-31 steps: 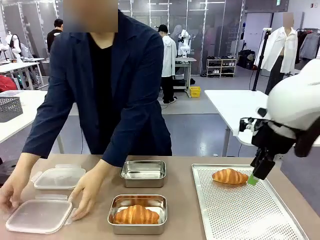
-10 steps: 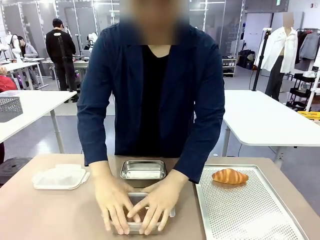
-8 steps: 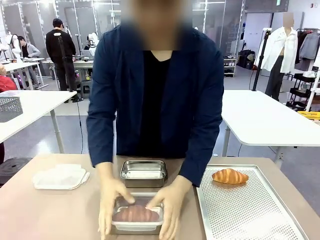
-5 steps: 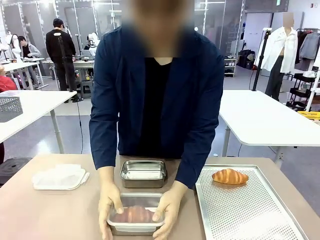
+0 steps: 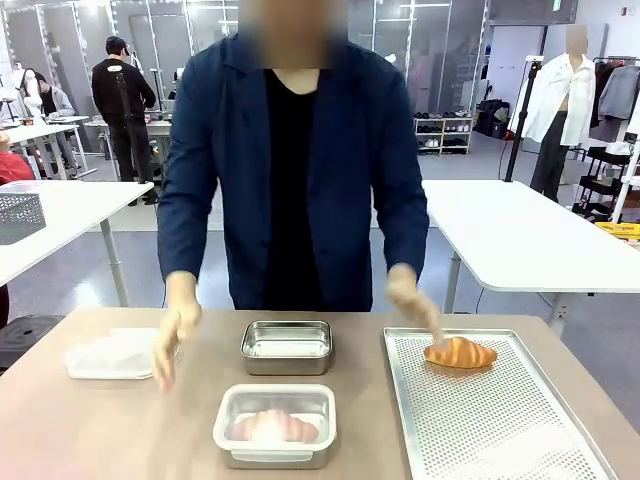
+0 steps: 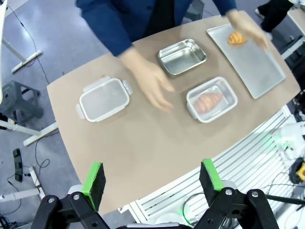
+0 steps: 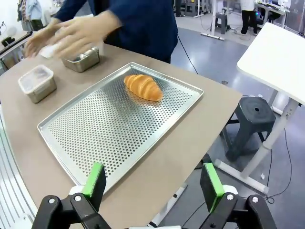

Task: Place the bread into the airtight container.
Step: Pick up a Butter Roll and place it into an empty Airtight Container.

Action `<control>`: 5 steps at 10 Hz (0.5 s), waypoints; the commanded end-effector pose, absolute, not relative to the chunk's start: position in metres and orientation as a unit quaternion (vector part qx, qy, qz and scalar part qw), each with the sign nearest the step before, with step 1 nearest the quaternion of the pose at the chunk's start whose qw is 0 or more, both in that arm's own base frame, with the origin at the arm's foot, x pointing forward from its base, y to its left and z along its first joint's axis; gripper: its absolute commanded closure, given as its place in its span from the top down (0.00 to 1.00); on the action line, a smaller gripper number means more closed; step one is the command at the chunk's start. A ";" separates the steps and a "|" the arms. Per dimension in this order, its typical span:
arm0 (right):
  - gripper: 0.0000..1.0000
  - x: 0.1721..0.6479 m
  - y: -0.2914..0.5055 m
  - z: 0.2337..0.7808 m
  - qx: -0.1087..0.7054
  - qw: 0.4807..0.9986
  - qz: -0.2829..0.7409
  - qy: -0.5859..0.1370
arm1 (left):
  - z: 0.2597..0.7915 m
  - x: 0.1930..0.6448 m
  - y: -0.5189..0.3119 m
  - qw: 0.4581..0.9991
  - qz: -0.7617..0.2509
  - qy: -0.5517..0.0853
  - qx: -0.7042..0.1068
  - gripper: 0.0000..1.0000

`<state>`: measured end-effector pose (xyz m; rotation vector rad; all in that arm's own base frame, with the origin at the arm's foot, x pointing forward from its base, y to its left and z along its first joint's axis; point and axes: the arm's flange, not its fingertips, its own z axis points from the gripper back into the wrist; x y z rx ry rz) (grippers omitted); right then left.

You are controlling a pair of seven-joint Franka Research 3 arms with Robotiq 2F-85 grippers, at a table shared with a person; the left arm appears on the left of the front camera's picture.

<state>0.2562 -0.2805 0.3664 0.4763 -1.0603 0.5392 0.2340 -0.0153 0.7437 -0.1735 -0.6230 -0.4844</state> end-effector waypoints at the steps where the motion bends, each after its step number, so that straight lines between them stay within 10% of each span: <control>1: 1.00 0.258 -0.282 0.364 0.219 0.796 0.254 -0.504 | 0.747 0.234 -0.015 0.921 -0.237 -0.300 -0.082 1.00; 5: 1.00 0.258 -0.282 0.364 0.219 0.796 0.254 -0.504 | 0.747 0.234 -0.015 0.921 -0.237 -0.300 -0.082 1.00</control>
